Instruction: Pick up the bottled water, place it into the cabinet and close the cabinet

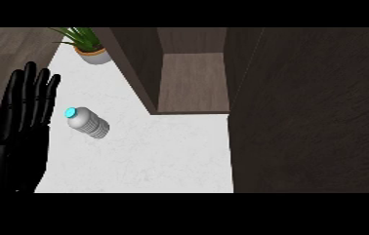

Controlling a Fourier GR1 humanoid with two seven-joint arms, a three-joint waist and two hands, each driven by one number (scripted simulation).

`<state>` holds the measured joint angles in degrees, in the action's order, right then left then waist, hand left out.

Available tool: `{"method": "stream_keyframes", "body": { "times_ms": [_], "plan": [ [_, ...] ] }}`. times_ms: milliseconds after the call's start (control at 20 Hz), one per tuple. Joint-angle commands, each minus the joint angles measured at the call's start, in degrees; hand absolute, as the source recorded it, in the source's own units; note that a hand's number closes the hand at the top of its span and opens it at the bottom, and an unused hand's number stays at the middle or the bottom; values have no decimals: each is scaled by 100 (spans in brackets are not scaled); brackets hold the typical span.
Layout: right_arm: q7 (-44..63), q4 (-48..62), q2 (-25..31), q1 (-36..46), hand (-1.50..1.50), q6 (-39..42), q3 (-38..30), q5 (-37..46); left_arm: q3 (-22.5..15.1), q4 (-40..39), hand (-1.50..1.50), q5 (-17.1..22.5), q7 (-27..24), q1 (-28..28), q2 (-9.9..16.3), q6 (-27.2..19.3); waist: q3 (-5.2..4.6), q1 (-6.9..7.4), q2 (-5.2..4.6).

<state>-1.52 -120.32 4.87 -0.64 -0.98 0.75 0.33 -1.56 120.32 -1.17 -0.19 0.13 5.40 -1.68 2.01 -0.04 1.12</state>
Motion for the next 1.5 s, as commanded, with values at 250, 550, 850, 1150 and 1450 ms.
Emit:
{"method": "stream_keyframes", "body": {
  "times_ms": [250, 550, 850, 1150, 1450],
  "plan": [
    [-139, -646, 42, -568, -150, 407, -43, -587, 2079, -1003, -150, 2189, -554, -393, 1335, 1516, -208, -16, -107],
    [1356, -1425, -61, -1677, -150, 512, 719, -1068, 2094, -1453, -150, 2958, 723, 22, 1394, 1672, -206, -39, -92],
    [1702, -2575, 36, -2536, -150, 652, 857, -1063, 1872, -565, -150, 2872, 1520, 126, 1190, 1188, -200, -34, -95],
    [1192, -2321, 10, -2976, -150, 1031, 633, -1325, 1848, -515, -150, 2390, 1068, 858, 852, 1468, -199, -29, -95],
    [788, -2569, -105, -3578, -150, 1124, 985, -1055, 1814, -1357, -150, 1831, 375, 645, 606, 1474, -203, -80, -99]
  ]
}}
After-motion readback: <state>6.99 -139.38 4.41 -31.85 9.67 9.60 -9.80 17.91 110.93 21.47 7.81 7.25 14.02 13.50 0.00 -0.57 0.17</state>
